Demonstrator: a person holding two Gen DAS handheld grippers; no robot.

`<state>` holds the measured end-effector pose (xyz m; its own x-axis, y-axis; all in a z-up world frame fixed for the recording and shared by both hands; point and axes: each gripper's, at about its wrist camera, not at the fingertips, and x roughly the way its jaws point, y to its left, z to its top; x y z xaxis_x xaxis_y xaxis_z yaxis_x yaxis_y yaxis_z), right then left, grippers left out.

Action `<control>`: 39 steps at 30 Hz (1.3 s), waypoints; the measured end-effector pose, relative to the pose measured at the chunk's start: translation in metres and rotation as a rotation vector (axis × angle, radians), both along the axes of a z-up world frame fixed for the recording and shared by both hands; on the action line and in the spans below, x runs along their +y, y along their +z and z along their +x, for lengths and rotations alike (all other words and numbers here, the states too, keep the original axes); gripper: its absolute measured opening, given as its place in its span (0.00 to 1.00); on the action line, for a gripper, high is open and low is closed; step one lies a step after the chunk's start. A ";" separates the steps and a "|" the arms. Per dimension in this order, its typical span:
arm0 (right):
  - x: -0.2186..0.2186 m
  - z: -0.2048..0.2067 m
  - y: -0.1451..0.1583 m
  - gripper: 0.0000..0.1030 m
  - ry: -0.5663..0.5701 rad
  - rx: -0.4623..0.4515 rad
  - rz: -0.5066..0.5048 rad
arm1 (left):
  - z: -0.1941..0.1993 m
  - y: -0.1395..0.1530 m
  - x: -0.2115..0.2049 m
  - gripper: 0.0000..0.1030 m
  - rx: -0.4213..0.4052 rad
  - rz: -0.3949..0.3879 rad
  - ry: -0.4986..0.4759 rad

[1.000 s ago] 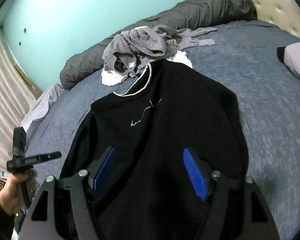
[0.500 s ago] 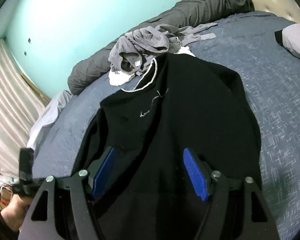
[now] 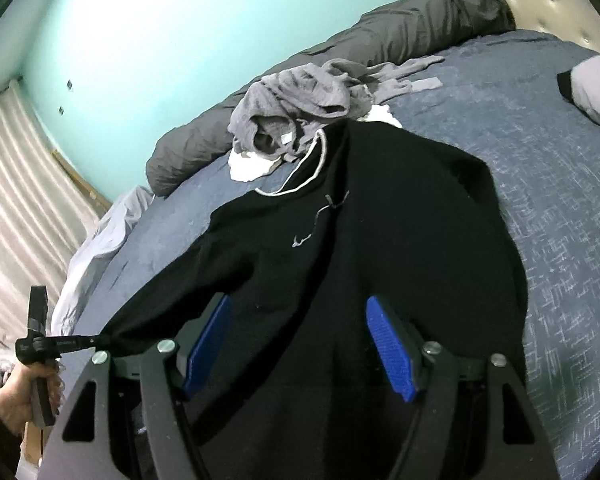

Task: Fold clothes

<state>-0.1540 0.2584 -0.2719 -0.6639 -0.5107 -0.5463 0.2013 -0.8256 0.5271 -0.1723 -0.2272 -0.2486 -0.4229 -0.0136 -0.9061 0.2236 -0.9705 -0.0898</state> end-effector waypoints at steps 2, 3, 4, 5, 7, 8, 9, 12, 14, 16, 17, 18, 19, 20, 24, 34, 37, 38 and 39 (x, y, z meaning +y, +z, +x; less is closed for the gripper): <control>0.001 -0.002 -0.002 0.69 -0.008 -0.012 -0.007 | -0.001 0.002 -0.019 0.03 -0.011 -0.023 0.029; 0.001 -0.003 -0.003 0.69 -0.008 -0.016 -0.008 | -0.003 0.002 -0.024 0.03 -0.013 -0.021 0.042; 0.001 -0.003 -0.004 0.69 -0.008 -0.019 -0.008 | -0.004 0.002 -0.030 0.03 -0.010 -0.023 0.052; 0.001 -0.003 -0.004 0.69 -0.007 -0.020 -0.007 | -0.006 0.002 -0.035 0.03 -0.012 -0.039 0.059; -0.001 -0.004 -0.004 0.69 -0.003 -0.016 -0.004 | -0.009 -0.002 -0.038 0.04 -0.024 -0.043 0.058; -0.002 -0.004 -0.003 0.69 -0.001 -0.013 -0.001 | -0.011 -0.004 -0.040 0.06 -0.034 -0.041 0.053; -0.002 -0.004 -0.003 0.69 0.001 -0.012 0.001 | -0.013 -0.007 -0.041 0.06 -0.045 -0.040 0.047; -0.004 -0.005 -0.005 0.69 0.008 -0.017 -0.001 | -0.004 -0.005 -0.044 0.24 -0.017 -0.052 0.059; -0.003 -0.006 -0.007 0.69 0.006 -0.023 -0.007 | 0.005 -0.003 -0.047 0.38 -0.002 -0.029 0.079; -0.002 -0.007 -0.008 0.69 0.004 -0.026 -0.013 | 0.018 0.000 -0.047 0.39 0.015 0.010 0.081; -0.001 -0.007 -0.007 0.69 0.003 -0.026 -0.016 | 0.026 0.002 -0.046 0.41 0.024 0.038 0.073; -0.002 -0.006 -0.007 0.69 0.002 -0.027 -0.017 | 0.030 0.000 -0.040 0.48 0.020 0.051 0.059; -0.003 -0.006 -0.007 0.69 0.003 -0.027 -0.018 | 0.034 -0.001 -0.035 0.54 0.016 0.064 0.045; -0.003 -0.005 -0.007 0.69 0.004 -0.028 -0.019 | 0.039 -0.002 -0.030 0.55 0.012 0.077 0.031; -0.006 -0.004 -0.009 0.69 0.007 -0.037 -0.020 | 0.048 -0.011 -0.007 0.56 -0.009 0.117 -0.016; -0.011 -0.004 -0.010 0.69 0.019 -0.041 -0.025 | 0.046 -0.057 0.056 0.60 -0.099 0.080 -0.089; -0.010 -0.005 -0.010 0.69 0.019 -0.044 -0.030 | 0.043 -0.070 0.061 0.60 -0.118 0.048 -0.099; -0.010 -0.005 -0.010 0.69 0.019 -0.044 -0.032 | 0.043 -0.073 0.064 0.60 -0.121 0.035 -0.109; -0.010 -0.005 -0.010 0.69 0.018 -0.045 -0.033 | 0.044 -0.073 0.064 0.59 -0.119 0.027 -0.115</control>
